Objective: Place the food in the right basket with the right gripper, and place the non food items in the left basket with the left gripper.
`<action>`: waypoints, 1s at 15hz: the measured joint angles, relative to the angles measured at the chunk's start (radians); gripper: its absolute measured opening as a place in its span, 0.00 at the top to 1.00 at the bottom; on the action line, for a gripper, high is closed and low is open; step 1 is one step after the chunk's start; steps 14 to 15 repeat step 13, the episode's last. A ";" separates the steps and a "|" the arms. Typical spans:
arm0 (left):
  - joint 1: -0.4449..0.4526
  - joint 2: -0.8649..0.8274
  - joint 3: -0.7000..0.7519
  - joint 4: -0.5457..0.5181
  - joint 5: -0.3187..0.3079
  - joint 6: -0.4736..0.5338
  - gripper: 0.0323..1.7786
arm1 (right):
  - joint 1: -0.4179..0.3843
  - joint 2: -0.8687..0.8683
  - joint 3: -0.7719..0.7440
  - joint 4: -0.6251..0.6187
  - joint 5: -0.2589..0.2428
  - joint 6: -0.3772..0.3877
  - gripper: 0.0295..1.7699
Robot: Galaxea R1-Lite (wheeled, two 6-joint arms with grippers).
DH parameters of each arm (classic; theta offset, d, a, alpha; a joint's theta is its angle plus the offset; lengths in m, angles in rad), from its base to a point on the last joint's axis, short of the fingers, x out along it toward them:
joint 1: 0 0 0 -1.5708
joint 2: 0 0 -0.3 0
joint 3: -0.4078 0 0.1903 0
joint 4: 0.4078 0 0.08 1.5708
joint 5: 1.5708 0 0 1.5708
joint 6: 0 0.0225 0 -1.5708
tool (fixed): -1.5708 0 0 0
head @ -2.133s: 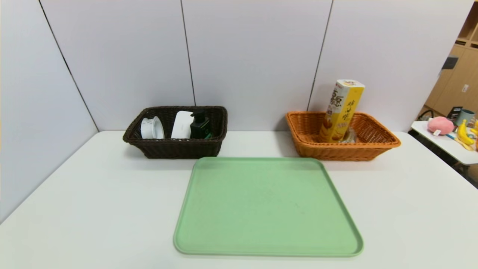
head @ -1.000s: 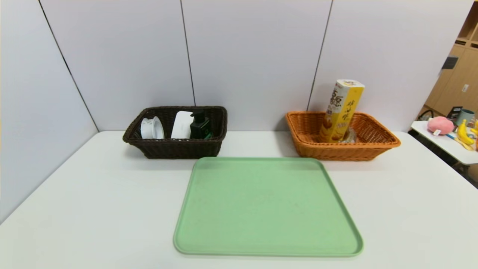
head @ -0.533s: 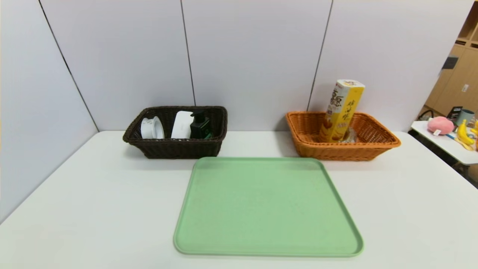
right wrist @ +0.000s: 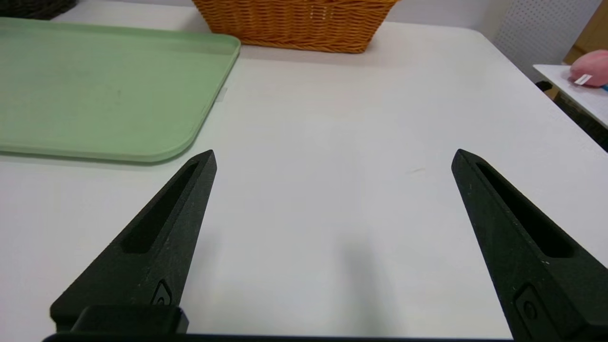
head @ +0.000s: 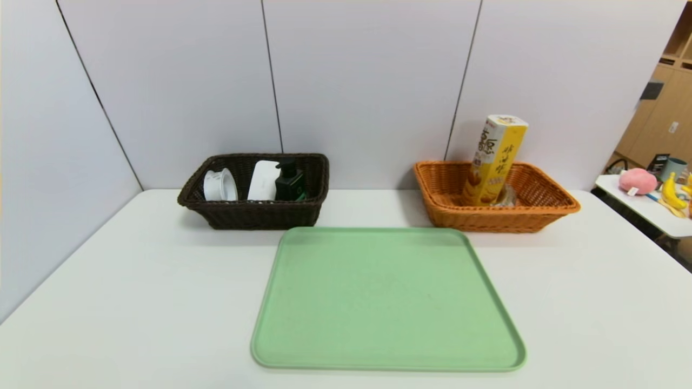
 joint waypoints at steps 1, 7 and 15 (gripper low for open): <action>0.000 0.000 0.000 -0.001 -0.001 0.001 0.05 | 0.000 0.000 0.000 -0.002 -0.001 0.016 0.03; 0.000 0.000 0.000 -0.001 0.000 -0.026 0.05 | 0.000 0.000 0.000 -0.004 -0.009 0.044 0.03; 0.000 0.000 0.000 -0.001 0.000 -0.027 0.05 | 0.000 0.000 0.000 -0.007 -0.016 0.052 0.03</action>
